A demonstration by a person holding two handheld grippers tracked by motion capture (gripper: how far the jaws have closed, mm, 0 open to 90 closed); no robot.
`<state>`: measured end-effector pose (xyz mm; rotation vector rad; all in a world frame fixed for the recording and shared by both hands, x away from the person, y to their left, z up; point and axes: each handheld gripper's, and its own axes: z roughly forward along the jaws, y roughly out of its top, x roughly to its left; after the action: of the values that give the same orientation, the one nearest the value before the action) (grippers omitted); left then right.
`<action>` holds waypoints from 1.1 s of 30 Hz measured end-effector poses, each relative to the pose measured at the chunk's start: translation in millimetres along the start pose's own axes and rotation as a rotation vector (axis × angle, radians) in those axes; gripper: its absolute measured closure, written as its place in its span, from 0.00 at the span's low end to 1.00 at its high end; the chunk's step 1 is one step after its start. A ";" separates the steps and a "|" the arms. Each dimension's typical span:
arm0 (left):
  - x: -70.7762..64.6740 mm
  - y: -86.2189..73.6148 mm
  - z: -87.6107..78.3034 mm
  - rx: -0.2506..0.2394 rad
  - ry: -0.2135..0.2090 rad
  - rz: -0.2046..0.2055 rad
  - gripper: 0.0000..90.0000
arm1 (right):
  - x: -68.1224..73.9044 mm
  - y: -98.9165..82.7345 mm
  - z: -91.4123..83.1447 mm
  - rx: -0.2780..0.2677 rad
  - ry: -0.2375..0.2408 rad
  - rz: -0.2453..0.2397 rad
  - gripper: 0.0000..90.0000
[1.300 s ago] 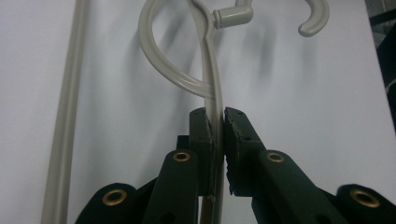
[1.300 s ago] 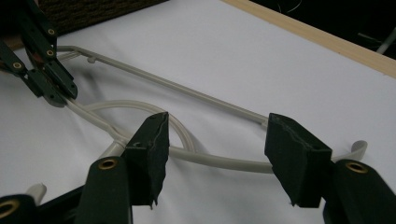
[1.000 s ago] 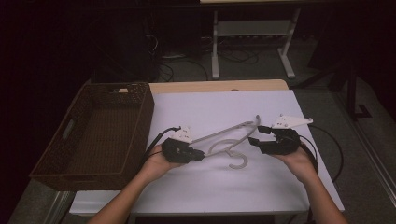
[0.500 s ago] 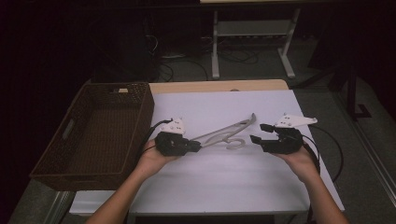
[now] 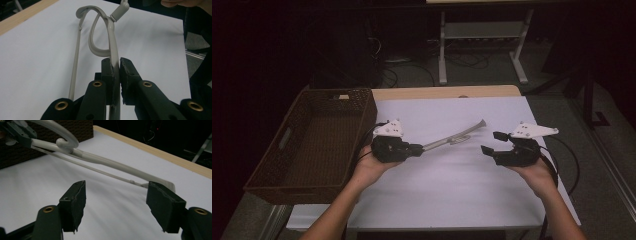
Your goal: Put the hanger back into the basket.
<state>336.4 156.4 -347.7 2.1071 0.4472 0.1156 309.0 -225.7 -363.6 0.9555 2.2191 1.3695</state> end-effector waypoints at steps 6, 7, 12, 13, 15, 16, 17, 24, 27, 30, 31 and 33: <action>1.1 18.7 -24.5 -0.018 0.028 -0.001 0.92 | 1.2 1.5 -4.8 -0.021 0.001 -0.003 0.29; 1.3 21.5 -28.8 -0.022 0.033 -0.003 0.92 | 1.6 1.9 -4.5 -0.024 0.004 -0.004 0.28; 5.3 35.4 -58.4 -0.062 0.057 0.000 0.92 | 2.9 3.7 -3.5 -0.038 0.011 -0.006 0.21; 6.7 36.8 -64.4 -0.071 0.060 -0.003 0.92 | 3.4 4.1 -3.3 -0.043 0.015 -0.006 0.19; 9.6 38.8 -76.4 -0.088 0.072 -0.008 0.92 | 4.5 5.6 -3.3 -0.050 0.020 -0.006 0.16; 10.6 39.1 -82.3 -0.099 0.078 -0.011 0.92 | 5.5 6.6 -3.1 -0.056 0.028 0.001 0.15; 12.2 39.2 -90.0 -0.109 0.085 -0.015 0.92 | 6.1 7.3 -3.4 -0.059 0.031 -0.005 0.14; 18.2 35.4 -128.9 -0.139 0.139 -0.024 0.92 | 12.1 11.4 -3.9 -0.086 0.048 -0.009 0.13; 21.7 30.9 -143.3 -0.145 0.159 -0.035 0.92 | 12.0 12.0 -3.1 -0.091 0.051 -0.010 0.14; 24.9 25.1 -157.2 -0.149 0.187 -0.045 0.92 | 10.9 12.5 -2.5 -0.095 0.052 -0.006 0.14; 25.3 23.2 -161.9 -0.151 0.199 -0.052 0.92 | 10.4 12.5 -2.5 -0.097 0.053 -0.007 0.14; 27.2 19.1 -171.5 -0.156 0.217 -0.059 0.92 | 9.8 12.4 -2.9 -0.097 0.052 -0.004 0.14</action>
<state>323.3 293.5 -240.2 1.9338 0.6092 0.3372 304.8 -216.9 -350.8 0.8904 2.1684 1.5023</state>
